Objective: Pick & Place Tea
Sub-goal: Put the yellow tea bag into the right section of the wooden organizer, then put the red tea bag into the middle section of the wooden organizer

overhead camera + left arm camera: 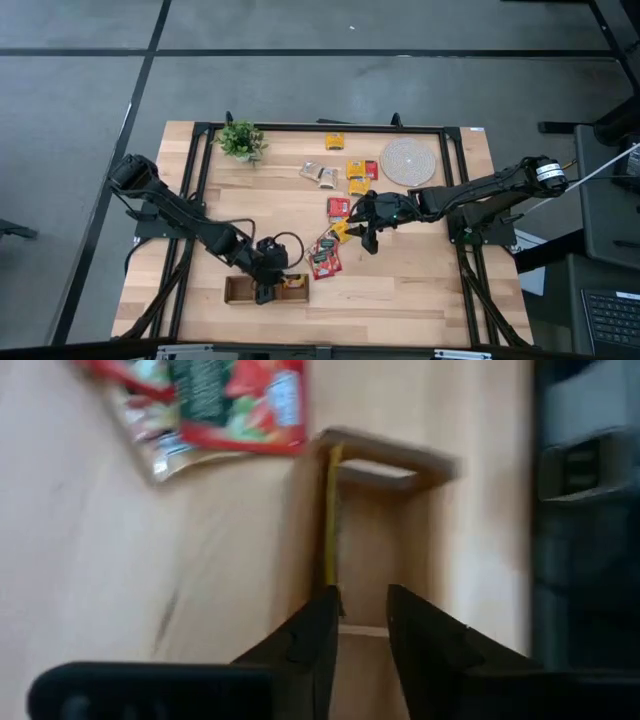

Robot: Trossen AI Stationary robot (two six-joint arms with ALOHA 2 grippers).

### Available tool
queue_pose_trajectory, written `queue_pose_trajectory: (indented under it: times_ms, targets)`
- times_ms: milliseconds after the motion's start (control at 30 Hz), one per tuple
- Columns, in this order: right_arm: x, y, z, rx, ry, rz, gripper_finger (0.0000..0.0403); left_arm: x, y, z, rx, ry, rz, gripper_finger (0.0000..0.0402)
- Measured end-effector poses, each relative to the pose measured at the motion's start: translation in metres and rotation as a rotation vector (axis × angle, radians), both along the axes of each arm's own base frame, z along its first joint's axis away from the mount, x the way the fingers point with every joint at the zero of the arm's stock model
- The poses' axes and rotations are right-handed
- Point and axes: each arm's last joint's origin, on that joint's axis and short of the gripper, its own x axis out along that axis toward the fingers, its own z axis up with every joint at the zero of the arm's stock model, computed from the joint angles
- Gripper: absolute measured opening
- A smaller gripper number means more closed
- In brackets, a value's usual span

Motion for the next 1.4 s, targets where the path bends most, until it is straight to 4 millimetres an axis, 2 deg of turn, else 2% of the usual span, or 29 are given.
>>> queue_pose_trajectory:
  times_ms: [133, 233, 367, 467, 667, 767, 967, 1233, 1400]
  targets:
    - [0.000, -0.001, 0.000, -0.016, 0.000, -0.021, 0.0171, -0.005, 0.013, 0.025, -0.066, -0.068, -0.044, 0.0090]
    - [0.001, -0.001, -0.002, -0.024, 0.005, -0.031, 0.0171, -0.011, 0.024, 0.046, -0.034, -0.171, -0.065, 0.0090]
    - [0.005, -0.001, -0.012, -0.027, 0.043, -0.034, 0.0171, -0.016, 0.037, 0.063, 0.100, -0.287, -0.027, 0.0090]
    - [0.010, -0.003, -0.025, -0.033, 0.088, -0.043, 0.0171, -0.015, 0.049, 0.066, 0.218, -0.322, 0.021, 0.0090]
    - [0.018, -0.016, -0.048, -0.095, 0.167, -0.138, 0.0171, 0.001, 0.078, 0.057, 0.349, -0.284, 0.084, 0.0090]
    - [0.019, -0.026, -0.054, -0.161, 0.185, -0.218, 0.0171, 0.008, 0.096, 0.050, 0.409, -0.242, 0.134, 0.0090]
    - [0.022, -0.041, -0.064, -0.208, 0.223, -0.252, 0.0171, 0.019, 0.122, 0.035, 0.454, -0.167, 0.188, 0.0090]
    - [0.023, -0.043, -0.074, -0.207, 0.259, -0.258, 0.0171, 0.047, 0.139, 0.006, 0.522, -0.158, 0.134, 0.0088]
    - [0.022, -0.043, -0.073, -0.154, 0.260, -0.308, 0.0171, 0.071, 0.147, -0.018, 0.576, -0.216, 0.121, 0.0064]
